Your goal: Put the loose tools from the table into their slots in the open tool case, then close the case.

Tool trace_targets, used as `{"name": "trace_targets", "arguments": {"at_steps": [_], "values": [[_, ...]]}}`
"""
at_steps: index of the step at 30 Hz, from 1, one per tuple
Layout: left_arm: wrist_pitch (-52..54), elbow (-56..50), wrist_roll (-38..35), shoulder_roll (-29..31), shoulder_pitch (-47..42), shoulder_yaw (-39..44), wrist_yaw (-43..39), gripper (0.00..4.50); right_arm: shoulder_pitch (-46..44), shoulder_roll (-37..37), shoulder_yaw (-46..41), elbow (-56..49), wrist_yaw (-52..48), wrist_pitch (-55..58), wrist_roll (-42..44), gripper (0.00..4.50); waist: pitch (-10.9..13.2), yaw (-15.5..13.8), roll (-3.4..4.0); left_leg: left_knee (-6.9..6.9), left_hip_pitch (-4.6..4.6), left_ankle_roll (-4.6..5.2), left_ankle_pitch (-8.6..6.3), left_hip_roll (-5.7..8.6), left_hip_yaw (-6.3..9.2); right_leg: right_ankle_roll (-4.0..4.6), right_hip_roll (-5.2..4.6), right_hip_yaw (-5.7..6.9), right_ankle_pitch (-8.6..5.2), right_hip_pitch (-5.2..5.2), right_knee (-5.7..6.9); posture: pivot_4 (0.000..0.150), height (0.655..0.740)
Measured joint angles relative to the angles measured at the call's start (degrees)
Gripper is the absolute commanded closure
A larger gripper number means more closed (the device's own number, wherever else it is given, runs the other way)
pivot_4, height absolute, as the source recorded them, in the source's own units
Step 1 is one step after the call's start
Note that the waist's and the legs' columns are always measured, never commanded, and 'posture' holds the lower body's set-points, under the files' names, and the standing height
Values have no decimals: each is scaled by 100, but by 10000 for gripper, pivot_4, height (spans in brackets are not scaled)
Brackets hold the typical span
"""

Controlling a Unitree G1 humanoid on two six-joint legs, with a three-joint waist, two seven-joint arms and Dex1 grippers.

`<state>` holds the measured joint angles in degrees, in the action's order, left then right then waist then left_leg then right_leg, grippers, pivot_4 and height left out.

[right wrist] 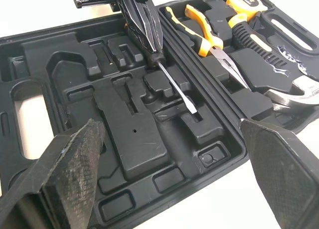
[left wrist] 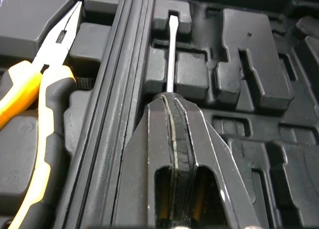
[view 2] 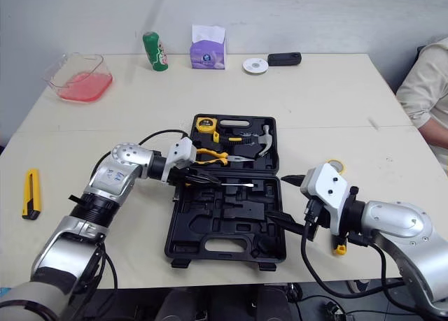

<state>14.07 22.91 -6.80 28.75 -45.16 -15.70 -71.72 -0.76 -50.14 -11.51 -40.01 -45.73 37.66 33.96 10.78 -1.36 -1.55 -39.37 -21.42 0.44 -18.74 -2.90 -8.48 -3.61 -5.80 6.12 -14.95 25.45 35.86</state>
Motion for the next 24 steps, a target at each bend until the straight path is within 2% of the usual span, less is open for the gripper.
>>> {"name": "trace_targets", "arguments": {"at_steps": [6,13,17,24], "values": [[21,-366,364,276,-25,-323,3,44592,161,77,-1,-5,76,1,3,0,-38,11,3,5,20,1,-1,-3,-2,2,0,-3,-1,-15,-1,1500,7244],[640,-344,535,154,-162,-568,191,44592,149,76,-1,-5,119,4,3,0,-144,1,16,6,41,39,-23,-25,6,4,2,3,-3,-44,-10,1500,7244],[593,-384,624,168,-81,-618,283,44592,157,75,-5,-8,115,5,4,0,-182,2,24,17,108,39,-57,-49,6,16,7,5,-10,-115,-33,1500,7244],[501,-493,697,193,15,-626,353,44592,170,26,-12,11,21,3,-3,0,-214,0,53,18,116,31,-65,-64,7,30,16,-4,-21,-121,-33,1500,7244]]}}
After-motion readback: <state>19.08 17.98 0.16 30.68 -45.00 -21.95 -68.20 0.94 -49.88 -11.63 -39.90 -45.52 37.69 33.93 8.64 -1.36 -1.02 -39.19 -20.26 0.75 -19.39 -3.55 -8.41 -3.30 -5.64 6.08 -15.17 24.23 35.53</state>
